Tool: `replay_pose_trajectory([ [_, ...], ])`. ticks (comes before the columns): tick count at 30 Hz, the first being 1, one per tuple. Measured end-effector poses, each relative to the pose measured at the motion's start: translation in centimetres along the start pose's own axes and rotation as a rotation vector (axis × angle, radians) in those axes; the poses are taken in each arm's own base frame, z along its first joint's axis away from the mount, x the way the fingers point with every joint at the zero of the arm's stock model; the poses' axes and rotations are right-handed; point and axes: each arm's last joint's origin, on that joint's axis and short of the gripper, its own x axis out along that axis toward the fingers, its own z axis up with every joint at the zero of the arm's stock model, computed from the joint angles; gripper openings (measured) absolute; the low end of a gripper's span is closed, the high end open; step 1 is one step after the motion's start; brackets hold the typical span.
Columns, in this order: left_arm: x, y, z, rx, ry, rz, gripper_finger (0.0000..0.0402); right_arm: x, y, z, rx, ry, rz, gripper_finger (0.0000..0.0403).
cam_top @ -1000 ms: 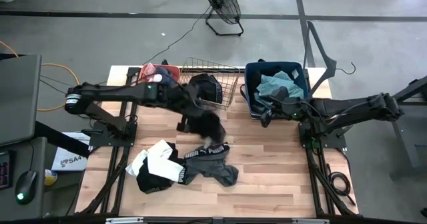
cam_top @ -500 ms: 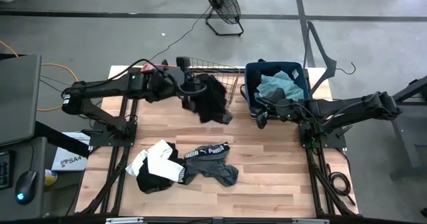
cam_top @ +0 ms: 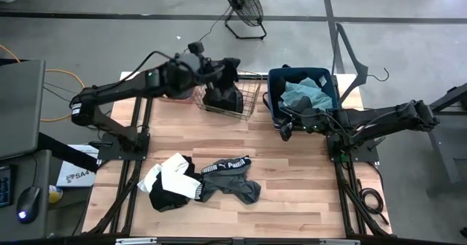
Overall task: Pick & Place Cloths
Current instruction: Put the right black boxer into the gold wire basket
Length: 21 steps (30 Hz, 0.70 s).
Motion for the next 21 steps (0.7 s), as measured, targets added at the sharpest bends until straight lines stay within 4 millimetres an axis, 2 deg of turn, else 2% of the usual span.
replay_pose_trajectory([
  [8, 5.1, 0.6, -2.9, -0.029, 0.111, -0.048, 0.0000, 0.0, 0.0, 0.0, -0.001, 0.001, 0.000, 0.0258],
  [14, 8.6, -0.4, -4.6, -0.015, 0.195, -0.064, 0.0000, 0.0, 0.0, 0.0, -0.002, 0.002, -0.001, 0.0259],
  [21, 10.5, -2.8, -6.1, -0.007, 0.273, -0.232, 0.0000, 0.0, 0.0, 0.0, -0.004, 0.002, -0.001, 0.0259],
])
